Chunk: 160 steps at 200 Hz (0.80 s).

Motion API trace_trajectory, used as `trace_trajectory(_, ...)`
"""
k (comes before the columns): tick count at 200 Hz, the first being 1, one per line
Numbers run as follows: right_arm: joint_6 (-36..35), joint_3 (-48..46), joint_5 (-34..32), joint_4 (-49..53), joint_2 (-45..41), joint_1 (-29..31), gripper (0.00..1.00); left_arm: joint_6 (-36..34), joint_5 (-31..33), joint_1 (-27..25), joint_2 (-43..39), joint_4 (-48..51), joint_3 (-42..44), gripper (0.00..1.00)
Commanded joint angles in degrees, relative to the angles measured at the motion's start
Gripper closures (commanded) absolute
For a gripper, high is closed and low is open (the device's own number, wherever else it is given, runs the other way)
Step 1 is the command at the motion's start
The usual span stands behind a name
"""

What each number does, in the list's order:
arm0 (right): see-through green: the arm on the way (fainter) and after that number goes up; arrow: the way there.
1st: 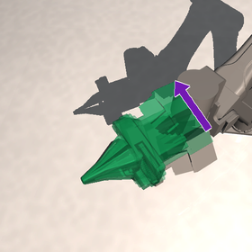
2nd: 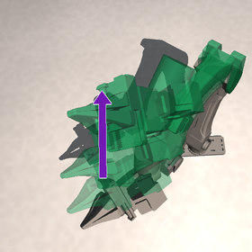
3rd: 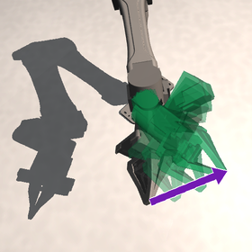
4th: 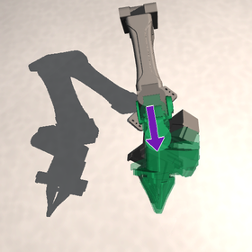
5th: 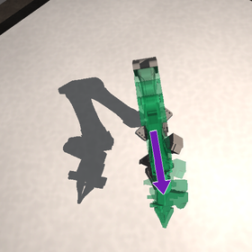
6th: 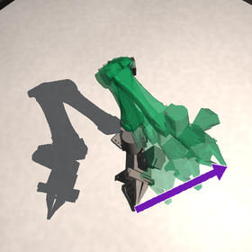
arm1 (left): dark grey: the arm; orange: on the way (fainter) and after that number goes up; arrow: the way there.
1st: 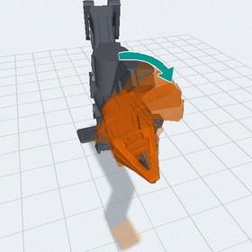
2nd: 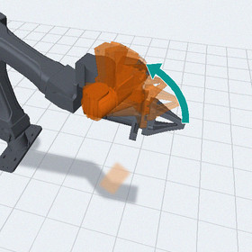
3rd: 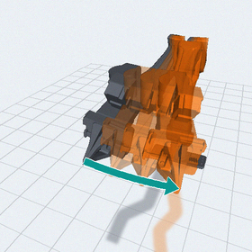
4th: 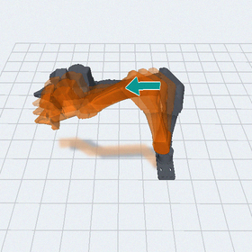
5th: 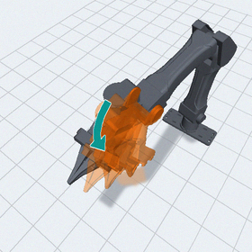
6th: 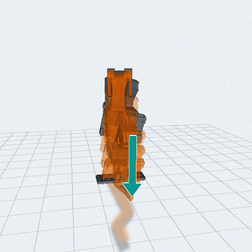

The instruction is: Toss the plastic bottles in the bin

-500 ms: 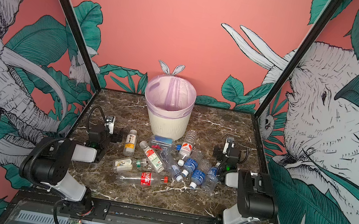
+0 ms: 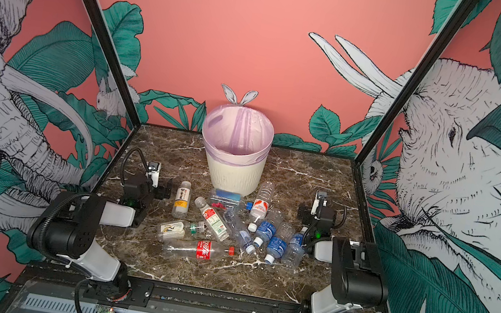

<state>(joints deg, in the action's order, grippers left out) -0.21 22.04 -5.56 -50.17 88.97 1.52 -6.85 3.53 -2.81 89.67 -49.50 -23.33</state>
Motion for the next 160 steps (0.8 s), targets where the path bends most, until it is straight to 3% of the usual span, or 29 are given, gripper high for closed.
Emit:
trace_trajectory(1,0.2,0.6,-0.2,-1.4,-0.2,0.3,0.01,0.1,-0.8,0.2,-0.7,0.1,-0.5,0.00)
trace_trajectory(129,0.2,0.7,0.0,-1.3,-0.1,0.3,0.01,0.2,-1.3,0.5,-0.8,0.1,-0.4,0.00)
trace_trajectory(160,0.1,-0.5,-0.7,-3.5,-0.5,0.5,0.04,0.6,1.1,0.4,-1.6,-7.2,3.7,0.00)
